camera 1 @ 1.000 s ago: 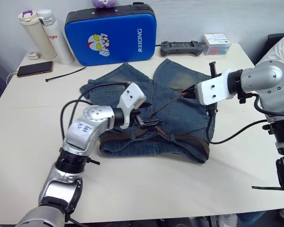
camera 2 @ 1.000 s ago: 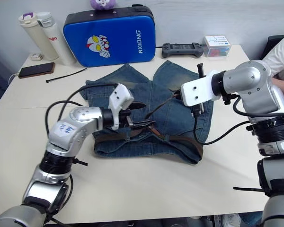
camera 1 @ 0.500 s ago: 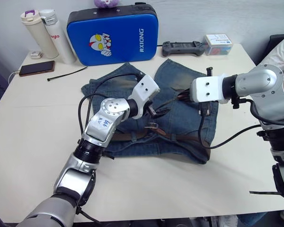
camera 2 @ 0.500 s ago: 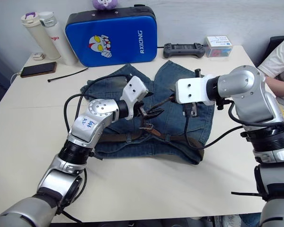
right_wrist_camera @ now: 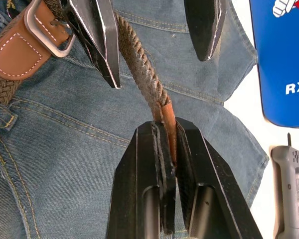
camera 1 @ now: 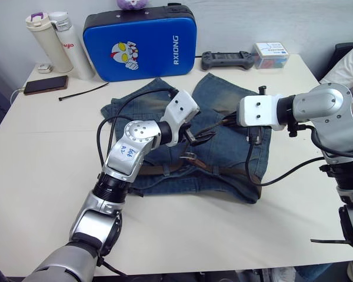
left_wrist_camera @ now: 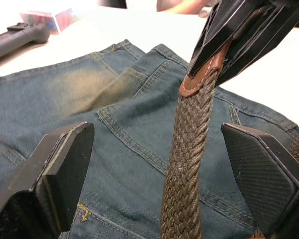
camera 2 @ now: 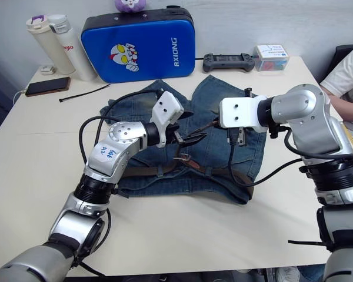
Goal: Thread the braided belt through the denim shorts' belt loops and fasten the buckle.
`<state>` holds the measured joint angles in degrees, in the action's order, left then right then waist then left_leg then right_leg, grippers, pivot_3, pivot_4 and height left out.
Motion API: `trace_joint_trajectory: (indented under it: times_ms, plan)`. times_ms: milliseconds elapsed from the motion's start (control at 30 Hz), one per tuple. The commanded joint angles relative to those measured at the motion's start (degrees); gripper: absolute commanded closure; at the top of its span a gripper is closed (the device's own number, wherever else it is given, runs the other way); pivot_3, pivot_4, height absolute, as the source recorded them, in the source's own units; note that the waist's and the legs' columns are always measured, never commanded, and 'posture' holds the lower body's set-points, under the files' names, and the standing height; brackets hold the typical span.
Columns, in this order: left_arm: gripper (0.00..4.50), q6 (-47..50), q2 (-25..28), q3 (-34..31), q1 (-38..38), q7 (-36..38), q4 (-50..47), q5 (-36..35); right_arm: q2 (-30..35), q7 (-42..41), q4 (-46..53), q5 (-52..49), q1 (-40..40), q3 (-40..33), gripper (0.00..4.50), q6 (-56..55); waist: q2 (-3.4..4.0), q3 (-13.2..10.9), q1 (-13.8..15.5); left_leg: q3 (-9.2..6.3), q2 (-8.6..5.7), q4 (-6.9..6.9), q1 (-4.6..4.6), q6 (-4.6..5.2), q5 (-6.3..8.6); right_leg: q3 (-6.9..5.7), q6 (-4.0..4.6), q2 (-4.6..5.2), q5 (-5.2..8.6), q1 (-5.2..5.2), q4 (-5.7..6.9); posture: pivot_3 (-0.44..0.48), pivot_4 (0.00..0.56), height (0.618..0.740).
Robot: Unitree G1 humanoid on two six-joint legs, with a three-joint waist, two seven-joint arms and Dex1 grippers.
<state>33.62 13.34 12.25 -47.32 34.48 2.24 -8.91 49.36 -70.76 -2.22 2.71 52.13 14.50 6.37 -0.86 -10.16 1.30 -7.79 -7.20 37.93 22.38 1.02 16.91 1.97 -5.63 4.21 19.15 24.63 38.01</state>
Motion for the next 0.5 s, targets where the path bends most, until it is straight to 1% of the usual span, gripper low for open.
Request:
trace_joint_trajectory:
  times_ms: [33,167,333,500]
  plan:
    - [0.04,-1.1,-0.08,-1.12,-0.41,0.19,-2.42,-0.61,0.36,0.76,1.57,-0.82,0.57,-2.75,4.5,-0.57,0.0,0.0,0.02,0.0,0.0,0.0,0.0,0.0,0.0,0.0,0.0,0.0,0.0,0.0,0.0,0.0,0.15,0.74]
    - [0.04,1.5,0.18,-1.86,0.39,0.16,-4.21,-1.59,-0.23,1.54,-0.05,-0.66,3.0,-3.0,4.5,-2.56,0.0,0.0,-0.1,0.0,0.0,0.0,0.0,0.0,0.0,0.0,0.0,0.0,0.0,0.0,0.0,0.0,0.15,0.74]
    - [0.04,2.93,1.37,-2.01,1.8,-0.21,-5.56,-1.14,-0.06,0.68,-2.23,-0.87,5.31,-2.86,4.5,-3.05,0.0,0.0,-0.06,0.01,0.0,-0.01,0.0,0.0,0.0,0.01,0.0,0.0,0.0,0.01,0.01,0.0,0.15,0.74]
    - [0.04,2.8,0.3,-2.97,1.18,-1.68,-4.66,-1.5,-0.74,-0.15,-1.76,-1.51,5.49,-2.53,4.5,-2.34,0.0,0.0,0.05,0.01,0.0,0.0,0.0,0.0,0.0,0.0,0.0,0.0,0.0,0.01,0.01,0.0,0.15,0.74]
